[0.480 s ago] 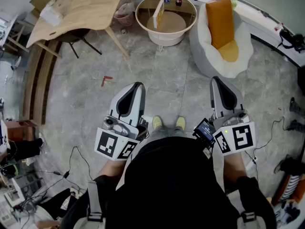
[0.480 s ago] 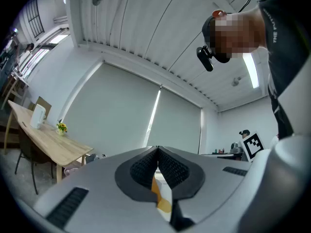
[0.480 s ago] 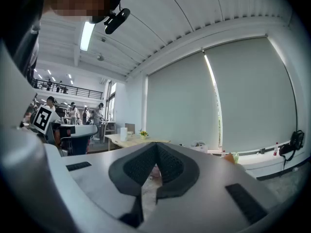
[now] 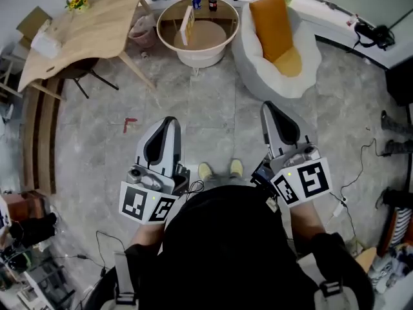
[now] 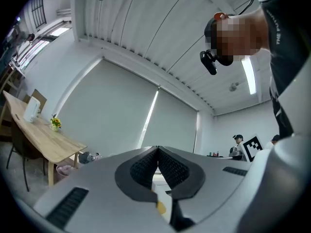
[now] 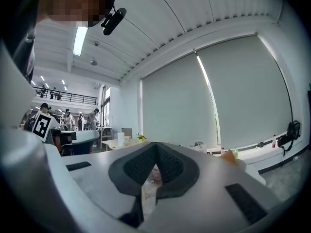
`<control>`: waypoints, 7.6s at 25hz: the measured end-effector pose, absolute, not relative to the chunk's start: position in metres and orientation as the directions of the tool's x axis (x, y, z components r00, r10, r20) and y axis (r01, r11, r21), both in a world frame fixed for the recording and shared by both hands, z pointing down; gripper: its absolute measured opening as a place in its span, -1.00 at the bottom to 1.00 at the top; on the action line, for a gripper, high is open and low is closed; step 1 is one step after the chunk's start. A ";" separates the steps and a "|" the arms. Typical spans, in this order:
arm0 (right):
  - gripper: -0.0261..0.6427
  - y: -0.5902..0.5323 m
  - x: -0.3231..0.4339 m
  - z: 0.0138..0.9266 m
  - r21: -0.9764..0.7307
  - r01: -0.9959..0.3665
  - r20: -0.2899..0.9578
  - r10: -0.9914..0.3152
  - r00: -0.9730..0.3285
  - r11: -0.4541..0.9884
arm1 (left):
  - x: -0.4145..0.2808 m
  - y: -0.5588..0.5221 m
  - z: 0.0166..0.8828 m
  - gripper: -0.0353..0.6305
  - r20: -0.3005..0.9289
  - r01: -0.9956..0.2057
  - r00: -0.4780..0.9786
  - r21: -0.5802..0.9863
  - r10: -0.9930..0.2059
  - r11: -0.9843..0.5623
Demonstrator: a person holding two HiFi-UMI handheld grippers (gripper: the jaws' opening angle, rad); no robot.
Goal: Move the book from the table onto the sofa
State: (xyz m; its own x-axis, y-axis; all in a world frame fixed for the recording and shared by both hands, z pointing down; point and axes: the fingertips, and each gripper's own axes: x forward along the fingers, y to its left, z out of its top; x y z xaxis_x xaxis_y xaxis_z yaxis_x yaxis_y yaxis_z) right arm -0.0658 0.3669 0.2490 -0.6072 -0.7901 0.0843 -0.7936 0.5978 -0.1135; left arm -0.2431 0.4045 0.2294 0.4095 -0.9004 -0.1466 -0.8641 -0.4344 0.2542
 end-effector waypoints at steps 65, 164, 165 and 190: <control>-0.89 0.257 -0.115 0.266 -0.047 -0.829 0.104 -0.823 -0.558 0.557 | -0.273 0.276 0.259 -0.86 -0.116 -0.797 0.523 0.285 -0.845 -0.532; -0.89 -0.041 -0.049 0.287 -0.105 -0.776 0.105 -0.769 -0.631 0.622 | -0.224 -0.004 0.259 -0.86 -0.036 -0.857 0.451 0.261 -0.892 -0.444; -0.89 -0.046 -0.051 0.288 -0.105 -0.777 0.109 -0.769 -0.630 0.621 | -0.226 -0.009 0.260 -0.86 -0.034 -0.856 0.453 0.264 -0.891 -0.445; -0.89 -0.149 -0.125 0.291 -0.093 -0.798 0.165 -0.781 -0.603 0.596 | -0.298 -0.124 0.266 -0.86 -0.028 -0.835 0.481 0.291 -0.876 -0.467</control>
